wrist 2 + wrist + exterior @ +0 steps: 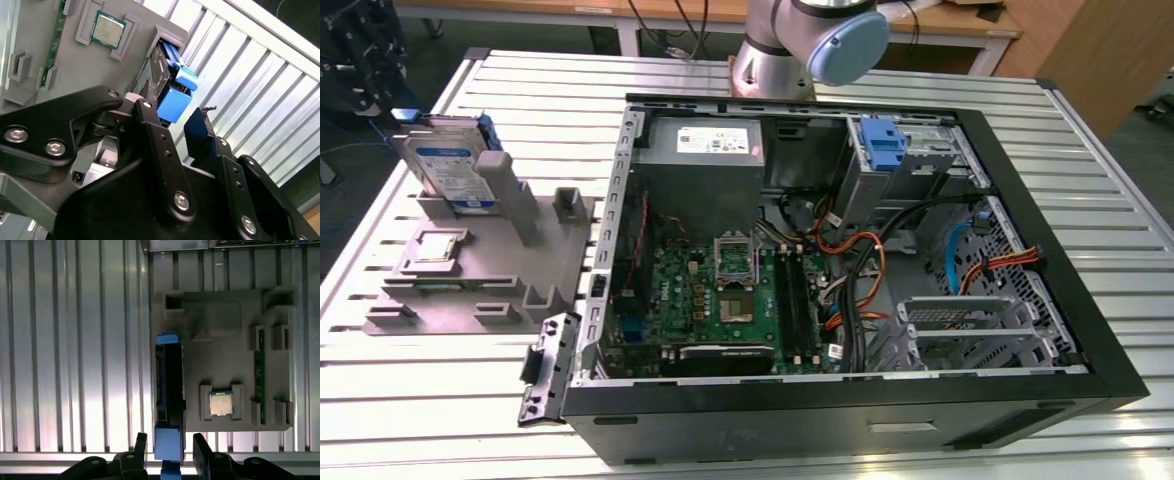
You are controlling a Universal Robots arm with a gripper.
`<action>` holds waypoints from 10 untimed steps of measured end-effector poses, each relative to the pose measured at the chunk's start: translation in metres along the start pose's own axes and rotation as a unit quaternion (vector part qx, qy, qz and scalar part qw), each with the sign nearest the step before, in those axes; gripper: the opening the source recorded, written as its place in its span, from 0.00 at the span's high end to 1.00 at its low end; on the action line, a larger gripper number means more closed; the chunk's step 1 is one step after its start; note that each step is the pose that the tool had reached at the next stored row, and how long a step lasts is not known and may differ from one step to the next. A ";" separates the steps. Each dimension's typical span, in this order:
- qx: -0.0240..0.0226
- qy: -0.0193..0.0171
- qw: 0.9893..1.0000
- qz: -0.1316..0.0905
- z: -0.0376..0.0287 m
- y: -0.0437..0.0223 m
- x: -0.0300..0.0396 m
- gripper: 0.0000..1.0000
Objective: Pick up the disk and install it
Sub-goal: 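Pick up the disk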
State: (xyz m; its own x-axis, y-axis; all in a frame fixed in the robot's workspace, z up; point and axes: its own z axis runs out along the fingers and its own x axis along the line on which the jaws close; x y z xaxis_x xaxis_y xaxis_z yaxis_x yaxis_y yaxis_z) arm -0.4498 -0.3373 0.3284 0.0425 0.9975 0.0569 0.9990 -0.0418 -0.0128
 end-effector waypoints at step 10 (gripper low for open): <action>-0.001 -0.017 1.000 -0.002 0.0131 -0.0012 0.0002 0.51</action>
State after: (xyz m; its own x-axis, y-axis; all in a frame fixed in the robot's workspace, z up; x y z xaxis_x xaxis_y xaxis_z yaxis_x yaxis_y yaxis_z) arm -0.4511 -0.3363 0.3154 0.0376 0.9990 0.0231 0.9993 -0.0374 -0.0098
